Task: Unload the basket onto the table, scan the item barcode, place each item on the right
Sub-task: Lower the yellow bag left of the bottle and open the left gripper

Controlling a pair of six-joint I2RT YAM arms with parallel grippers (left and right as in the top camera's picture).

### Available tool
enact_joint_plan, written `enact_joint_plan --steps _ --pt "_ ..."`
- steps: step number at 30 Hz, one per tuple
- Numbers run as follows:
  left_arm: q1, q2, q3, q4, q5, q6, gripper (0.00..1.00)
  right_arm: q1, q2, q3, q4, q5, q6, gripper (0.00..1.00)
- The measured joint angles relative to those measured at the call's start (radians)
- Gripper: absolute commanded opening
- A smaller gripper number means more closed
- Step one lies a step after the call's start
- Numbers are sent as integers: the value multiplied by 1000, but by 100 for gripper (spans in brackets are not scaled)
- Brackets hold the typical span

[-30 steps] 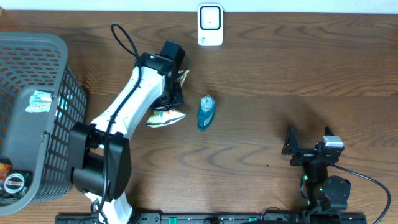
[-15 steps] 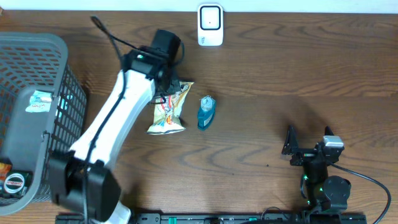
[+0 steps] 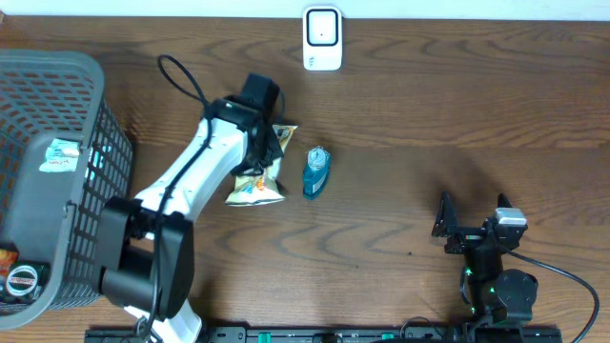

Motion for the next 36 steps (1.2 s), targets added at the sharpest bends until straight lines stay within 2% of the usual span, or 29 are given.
enact_joint_plan --steps 1,3,5,6,16,22,24,25,26,27,28,29,32,36 --pt "0 13 -21 10 17 -4 8 0 0 0 0 0 0 99" --pt "0 41 -62 31 48 -20 57 0 0 0 0 0 0 99" --pt "1 52 -81 35 60 -34 93 0 0 0 0 0 0 99" --pt "2 53 -90 37 64 -43 98 0 0 0 0 0 0 99" --pt "6 63 -104 76 105 -70 98 0 0 0 0 0 0 99" --pt "42 55 -60 8 104 -70 98 0 0 0 0 0 0 99" --pt "64 26 -37 4 87 -67 92 0 0 0 0 0 0 99" --pt "72 3 -26 4 73 -64 85 0 0 0 0 0 0 99" --pt "80 -26 -14 4 57 -64 69 0 0 0 0 0 0 99" --pt "87 -58 -4 10 43 -60 58 0 0 0 0 0 0 99" --pt "93 -98 6 26 30 -67 48 0 0 0 0 0 0 99" --pt "96 -131 14 37 18 -72 44 0 0 0 0 0 0 99" --pt "93 -209 35 48 0 -166 44 0 0 0 0 0 0 99" --pt "69 -205 36 45 -10 -386 44 0 0 0 0 0 0 99"
